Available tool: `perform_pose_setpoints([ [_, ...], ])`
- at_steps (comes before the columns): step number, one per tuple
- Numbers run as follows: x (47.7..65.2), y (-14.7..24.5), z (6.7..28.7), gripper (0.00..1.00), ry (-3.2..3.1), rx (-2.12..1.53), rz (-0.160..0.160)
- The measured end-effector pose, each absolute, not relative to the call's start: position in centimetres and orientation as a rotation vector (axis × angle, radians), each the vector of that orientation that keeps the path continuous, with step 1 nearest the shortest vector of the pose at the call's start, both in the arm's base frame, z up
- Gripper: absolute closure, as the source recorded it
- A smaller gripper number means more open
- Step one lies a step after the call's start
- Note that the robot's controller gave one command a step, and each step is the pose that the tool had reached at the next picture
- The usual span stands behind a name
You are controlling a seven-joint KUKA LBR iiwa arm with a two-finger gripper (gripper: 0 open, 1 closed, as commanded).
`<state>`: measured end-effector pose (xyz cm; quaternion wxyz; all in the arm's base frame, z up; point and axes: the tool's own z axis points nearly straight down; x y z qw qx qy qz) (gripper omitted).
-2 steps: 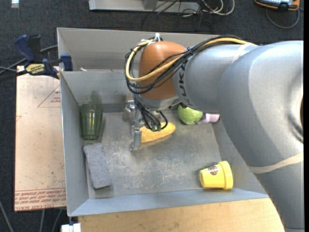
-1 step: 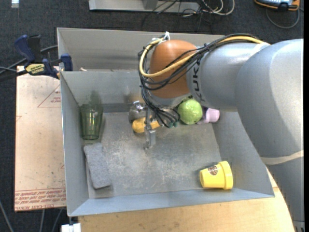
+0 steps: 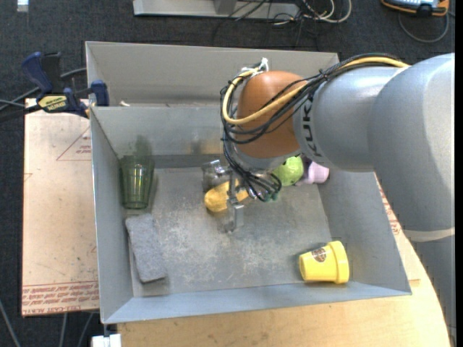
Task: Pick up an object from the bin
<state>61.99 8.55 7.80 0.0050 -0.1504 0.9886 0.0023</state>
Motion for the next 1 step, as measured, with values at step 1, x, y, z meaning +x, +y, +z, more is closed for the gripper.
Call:
perform_pose_setpoints([
  [1,62.76,7.68,7.44,0.0,3.103,-0.424,0.011],
])
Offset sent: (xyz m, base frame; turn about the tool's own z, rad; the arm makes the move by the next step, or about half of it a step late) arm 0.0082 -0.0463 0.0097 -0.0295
